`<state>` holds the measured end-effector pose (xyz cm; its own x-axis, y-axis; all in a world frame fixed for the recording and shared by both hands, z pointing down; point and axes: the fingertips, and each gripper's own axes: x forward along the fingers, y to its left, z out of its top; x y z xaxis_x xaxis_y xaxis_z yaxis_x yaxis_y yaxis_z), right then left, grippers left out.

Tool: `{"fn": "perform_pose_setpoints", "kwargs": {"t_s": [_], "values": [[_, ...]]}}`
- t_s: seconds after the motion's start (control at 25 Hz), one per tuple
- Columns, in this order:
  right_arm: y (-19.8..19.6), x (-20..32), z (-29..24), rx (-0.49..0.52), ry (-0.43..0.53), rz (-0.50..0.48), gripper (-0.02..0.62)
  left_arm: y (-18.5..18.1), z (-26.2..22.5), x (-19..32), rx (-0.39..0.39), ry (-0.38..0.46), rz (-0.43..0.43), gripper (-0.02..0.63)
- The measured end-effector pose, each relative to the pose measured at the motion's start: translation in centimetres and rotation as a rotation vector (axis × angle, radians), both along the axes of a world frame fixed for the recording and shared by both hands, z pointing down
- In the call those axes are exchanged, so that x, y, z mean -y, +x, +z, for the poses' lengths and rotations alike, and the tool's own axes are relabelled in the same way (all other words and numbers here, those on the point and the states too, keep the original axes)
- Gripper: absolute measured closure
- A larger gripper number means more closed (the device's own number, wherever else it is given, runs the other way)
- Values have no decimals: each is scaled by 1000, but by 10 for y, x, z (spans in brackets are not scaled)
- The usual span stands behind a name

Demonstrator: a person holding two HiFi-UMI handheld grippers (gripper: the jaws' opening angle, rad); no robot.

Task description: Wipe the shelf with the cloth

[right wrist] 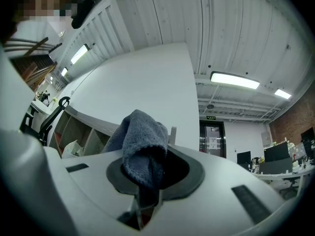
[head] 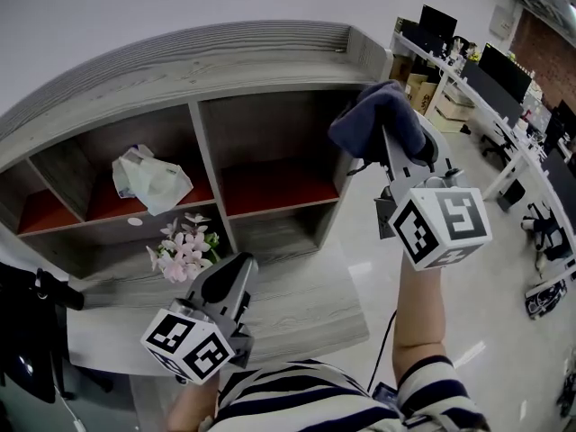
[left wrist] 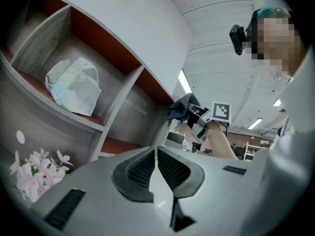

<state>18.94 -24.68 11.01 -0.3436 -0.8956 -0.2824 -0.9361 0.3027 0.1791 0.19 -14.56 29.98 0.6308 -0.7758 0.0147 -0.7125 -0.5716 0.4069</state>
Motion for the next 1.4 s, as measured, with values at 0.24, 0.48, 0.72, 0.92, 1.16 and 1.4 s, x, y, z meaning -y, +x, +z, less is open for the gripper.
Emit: {"fn": "perform_pose_setpoints", "kwargs": {"t_s": [0.24, 0.48, 0.72, 0.92, 1.16, 1.4], "values": [[16, -14, -16, 2, 44, 16, 526, -3, 1, 2, 1, -5, -13, 575], [29, -7, -20, -20, 46, 86, 526, -5, 1, 3, 0, -3, -24, 575], [33, 14, -9, -53, 20, 142, 526, -8, 3, 4, 3, -7, -35, 575], [29, 29, 0, -115, 5, 181, 526, -8, 5, 3, 4, -11, -39, 575], [27, 32, 29, -140, -31, 197, 526, -6, 10, 3, 2, -26, -37, 575], [22, 31, 68, -154, -86, 195, 526, -4, 13, 3, 4, -25, -45, 575]]}}
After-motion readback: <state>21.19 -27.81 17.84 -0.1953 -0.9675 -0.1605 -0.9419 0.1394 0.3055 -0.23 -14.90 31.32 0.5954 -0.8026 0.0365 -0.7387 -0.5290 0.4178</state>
